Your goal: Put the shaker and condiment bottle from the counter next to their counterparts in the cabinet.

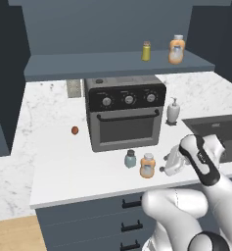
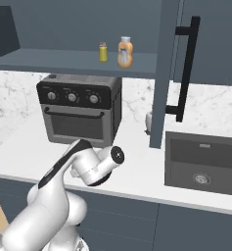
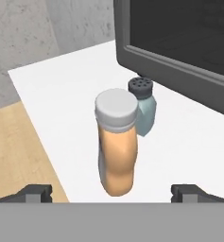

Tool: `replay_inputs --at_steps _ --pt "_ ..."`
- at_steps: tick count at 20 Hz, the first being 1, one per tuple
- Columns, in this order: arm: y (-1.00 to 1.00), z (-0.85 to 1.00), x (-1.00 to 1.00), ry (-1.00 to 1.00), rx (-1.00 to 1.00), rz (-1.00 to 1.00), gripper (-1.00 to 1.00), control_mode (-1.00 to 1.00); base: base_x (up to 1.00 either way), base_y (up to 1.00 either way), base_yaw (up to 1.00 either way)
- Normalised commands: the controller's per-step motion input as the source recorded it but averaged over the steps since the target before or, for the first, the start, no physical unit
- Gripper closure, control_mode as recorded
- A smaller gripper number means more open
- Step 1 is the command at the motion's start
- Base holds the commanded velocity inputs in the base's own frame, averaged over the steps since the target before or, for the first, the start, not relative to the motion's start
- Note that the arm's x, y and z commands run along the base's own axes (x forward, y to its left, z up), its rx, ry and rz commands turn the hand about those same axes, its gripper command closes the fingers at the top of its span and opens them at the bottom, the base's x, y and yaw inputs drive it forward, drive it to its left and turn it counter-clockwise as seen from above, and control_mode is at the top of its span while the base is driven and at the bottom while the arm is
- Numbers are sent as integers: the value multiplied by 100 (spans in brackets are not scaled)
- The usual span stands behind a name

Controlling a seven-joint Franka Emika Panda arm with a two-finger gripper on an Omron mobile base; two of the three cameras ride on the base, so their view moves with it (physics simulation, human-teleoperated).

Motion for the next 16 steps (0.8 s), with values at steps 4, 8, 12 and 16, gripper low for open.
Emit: replay_inputs --at_steps 4,8,12,16 --pt "13 -18 18 0 0 0 -100 -100 0 0 0" --pt "17 -15 28 0 0 0 -100 -100 0 0 0" --pt "14 -13 13 0 0 0 -100 -100 0 0 0" --pt "34 -20 0 0 0 0 -100 -100 0 0 0"
